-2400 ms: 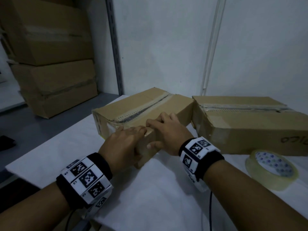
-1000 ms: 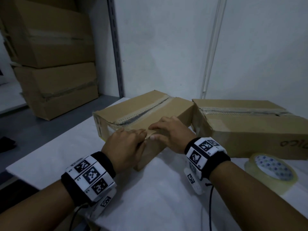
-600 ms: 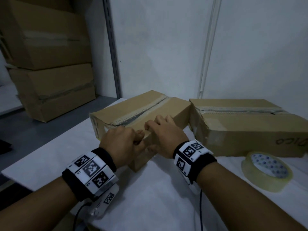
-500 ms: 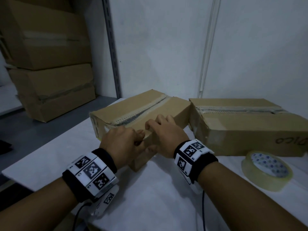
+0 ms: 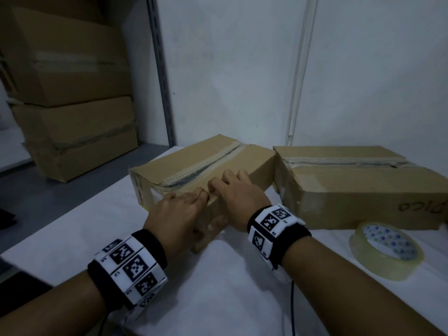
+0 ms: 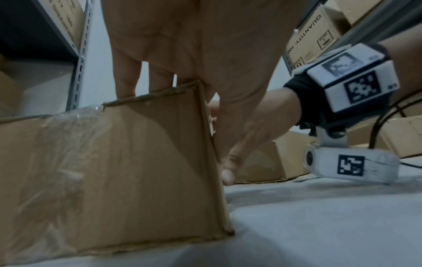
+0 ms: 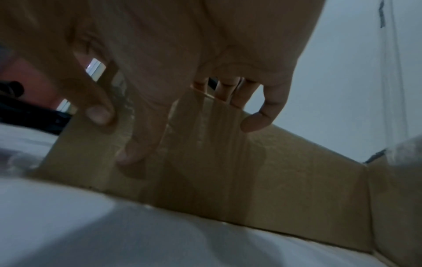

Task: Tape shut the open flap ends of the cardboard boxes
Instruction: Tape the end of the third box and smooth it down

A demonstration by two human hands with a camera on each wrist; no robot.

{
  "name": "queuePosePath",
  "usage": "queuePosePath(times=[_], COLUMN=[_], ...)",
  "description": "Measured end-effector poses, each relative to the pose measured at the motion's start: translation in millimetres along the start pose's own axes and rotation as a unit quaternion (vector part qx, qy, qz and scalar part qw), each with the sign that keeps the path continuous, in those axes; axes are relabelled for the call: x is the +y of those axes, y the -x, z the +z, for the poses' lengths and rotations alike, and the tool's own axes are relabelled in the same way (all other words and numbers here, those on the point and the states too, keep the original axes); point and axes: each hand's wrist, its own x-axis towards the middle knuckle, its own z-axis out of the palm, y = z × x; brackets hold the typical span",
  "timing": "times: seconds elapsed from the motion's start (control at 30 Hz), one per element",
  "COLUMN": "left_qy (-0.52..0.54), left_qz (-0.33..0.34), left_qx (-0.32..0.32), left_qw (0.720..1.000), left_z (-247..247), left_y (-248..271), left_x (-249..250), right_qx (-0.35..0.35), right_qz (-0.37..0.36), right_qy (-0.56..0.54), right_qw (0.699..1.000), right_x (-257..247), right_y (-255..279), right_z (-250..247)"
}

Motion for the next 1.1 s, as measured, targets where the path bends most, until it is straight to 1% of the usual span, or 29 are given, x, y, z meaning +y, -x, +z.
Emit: queuePosePath(times=[0.13,0.23,0.3,0.37,0.53,0.7,0.77,0.87,0.97,1.03,1.1], left_qy=[0.081,0.115,0.123,0.132,0.146,0.182,0.182,0.185,0.195,0.199,0.188], left_qz=[-0.018,-0.01,0.003,0.015,0.021,0.026,0.019,-0.011,-0.016,-0.023,-0.025], left_qx=[0.01,0.006,-0.001,0.005,0.005,-0.026,-0.035,-0.062,-0.073,-0.07,-0.053], left_qw=[0.996,0.993,0.992,0.991,0.989,0.983,0.982,0.981,0.978,0.977,0.98], left_z=[0.4,3.3,2.3,-0.3,-4.2,-7.9,-10.5,-17.2,-17.2,-13.8,-10.6], left_y=[-1.0,-2.8,-2.3,-1.2,0.3,1.3,2.7,6.9,7.4,7.2,8.0], left_x=[-4.5,-12.4,-15.7,-16.7,-16.1,-16.0,-14.2,-8.7,-9.5,-11.9,-12.4], right_qx=[0.001,-0.011,-0.02,-0.025,-0.009,-0.012,-0.016,-0.019,-0.015,-0.02,-0.017], right_qz=[-0.007,-0.003,-0.003,-0.003,-0.012,-0.031,-0.041,-0.047,-0.048,-0.046,-0.04], right_qy=[-0.034,-0.032,-0.031,-0.041,-0.057,-0.055,-0.056,-0.076,-0.081,-0.064,-0.052], right_qw=[0.999,0.999,0.999,0.999,0.998,0.998,0.997,0.996,0.995,0.997,0.998], right_x=[5.3,10.6,12.8,12.8,13.9,19.8,21.5,22.6,23.4,22.2,17.9], right_y=[-1.0,1.5,3.0,3.8,2.3,1.5,1.1,3.1,5.6,7.3,8.1], right_z=[-0.6,-3.6,-7.3,-9.6,-5.5,-0.1,1.1,-0.2,-2.0,-2.0,-0.2])
